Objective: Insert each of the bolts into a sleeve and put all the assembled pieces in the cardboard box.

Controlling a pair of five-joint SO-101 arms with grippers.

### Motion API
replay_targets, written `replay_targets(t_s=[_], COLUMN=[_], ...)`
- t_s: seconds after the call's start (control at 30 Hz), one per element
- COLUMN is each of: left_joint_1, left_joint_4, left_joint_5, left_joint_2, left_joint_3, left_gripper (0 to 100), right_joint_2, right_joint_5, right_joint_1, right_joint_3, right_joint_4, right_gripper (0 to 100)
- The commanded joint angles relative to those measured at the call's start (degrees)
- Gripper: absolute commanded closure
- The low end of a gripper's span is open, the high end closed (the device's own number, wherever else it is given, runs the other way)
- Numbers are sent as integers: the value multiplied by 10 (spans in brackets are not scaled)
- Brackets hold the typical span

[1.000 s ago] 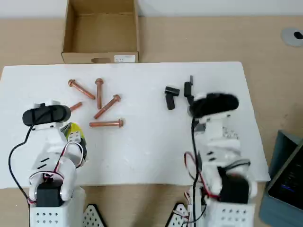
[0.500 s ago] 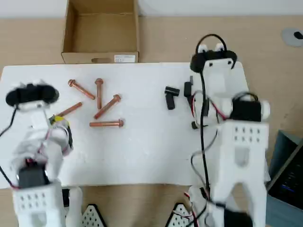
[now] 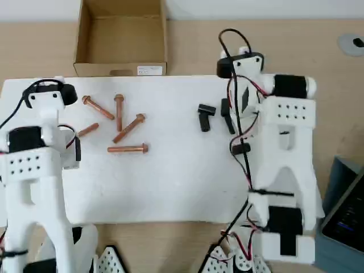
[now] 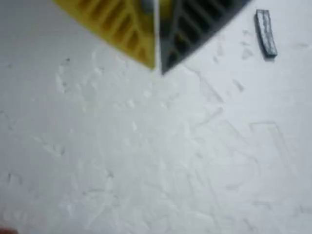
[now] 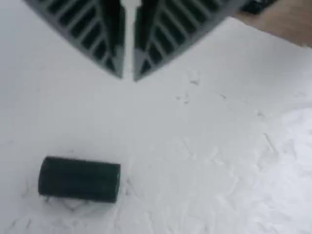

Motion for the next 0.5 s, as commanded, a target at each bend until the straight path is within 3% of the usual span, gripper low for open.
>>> replay_targets(t_s=[0.0,0.23,0.47], left_joint_1=[-4,-5,-4], left_joint_4=[-6,-40,-45], left_joint_5=[-4,-4,-4], left_joint_2=[26,87,111], left_joint_3=[-30,-32,-32], left_gripper=[994,994,992], right_joint_2=[40,129,189], right_joint_5=[31,77,101], right_joint_1=[3,3,-10], right_joint_3=[-41,-58,-95], right_joint_4=[-8,-68,-88], right_gripper=[989,898,890])
